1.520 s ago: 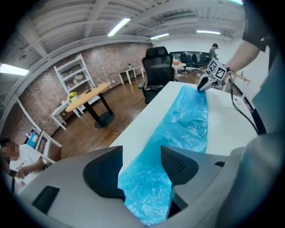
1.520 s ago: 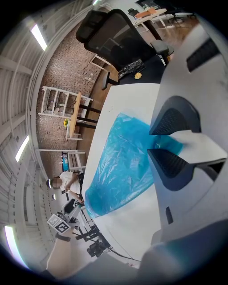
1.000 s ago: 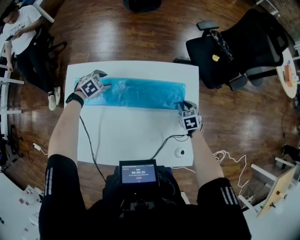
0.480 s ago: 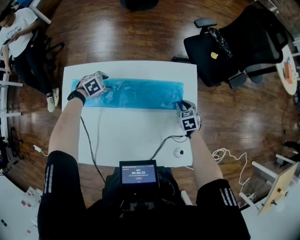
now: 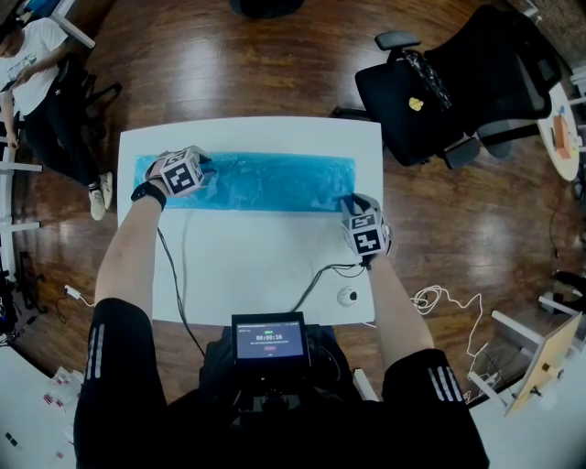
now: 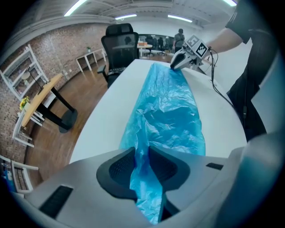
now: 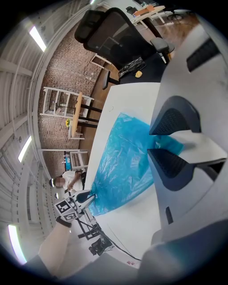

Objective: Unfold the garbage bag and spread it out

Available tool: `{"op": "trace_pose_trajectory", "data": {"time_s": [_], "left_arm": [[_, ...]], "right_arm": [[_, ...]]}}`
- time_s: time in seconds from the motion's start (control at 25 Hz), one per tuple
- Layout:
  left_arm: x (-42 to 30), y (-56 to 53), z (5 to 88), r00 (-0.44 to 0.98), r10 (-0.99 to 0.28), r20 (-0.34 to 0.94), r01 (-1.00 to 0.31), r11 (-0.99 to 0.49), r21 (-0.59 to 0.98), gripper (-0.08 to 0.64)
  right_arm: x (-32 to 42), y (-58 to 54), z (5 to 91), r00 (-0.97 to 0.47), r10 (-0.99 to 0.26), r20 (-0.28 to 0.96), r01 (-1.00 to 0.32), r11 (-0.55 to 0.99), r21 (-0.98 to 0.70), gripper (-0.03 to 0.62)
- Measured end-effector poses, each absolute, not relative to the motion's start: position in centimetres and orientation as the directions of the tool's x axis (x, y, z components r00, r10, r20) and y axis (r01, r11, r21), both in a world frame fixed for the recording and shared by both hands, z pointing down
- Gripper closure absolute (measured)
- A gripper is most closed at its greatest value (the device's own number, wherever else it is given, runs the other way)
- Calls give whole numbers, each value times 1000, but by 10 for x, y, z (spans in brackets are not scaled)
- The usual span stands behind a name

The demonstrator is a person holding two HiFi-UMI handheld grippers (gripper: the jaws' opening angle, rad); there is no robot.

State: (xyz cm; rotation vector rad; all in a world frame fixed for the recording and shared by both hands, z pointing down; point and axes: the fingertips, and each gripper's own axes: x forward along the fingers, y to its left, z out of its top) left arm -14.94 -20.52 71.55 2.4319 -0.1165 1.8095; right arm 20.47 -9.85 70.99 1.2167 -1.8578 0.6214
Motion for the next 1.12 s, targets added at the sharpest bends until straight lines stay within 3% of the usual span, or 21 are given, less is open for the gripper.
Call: {"op": "trace_pose_trajectory", "data": {"time_s": [0.28, 1.12], "left_arm": [[-145, -199, 718, 310, -15, 951, -124, -992, 25, 515], [-143, -193, 690, 414, -167, 895, -204, -975, -88, 540]], "right_arm": [[204, -98, 710, -202, -511, 836, -909, 415, 33, 466], [217, -113, 690, -173, -513, 841, -905, 420, 70, 437]]}}
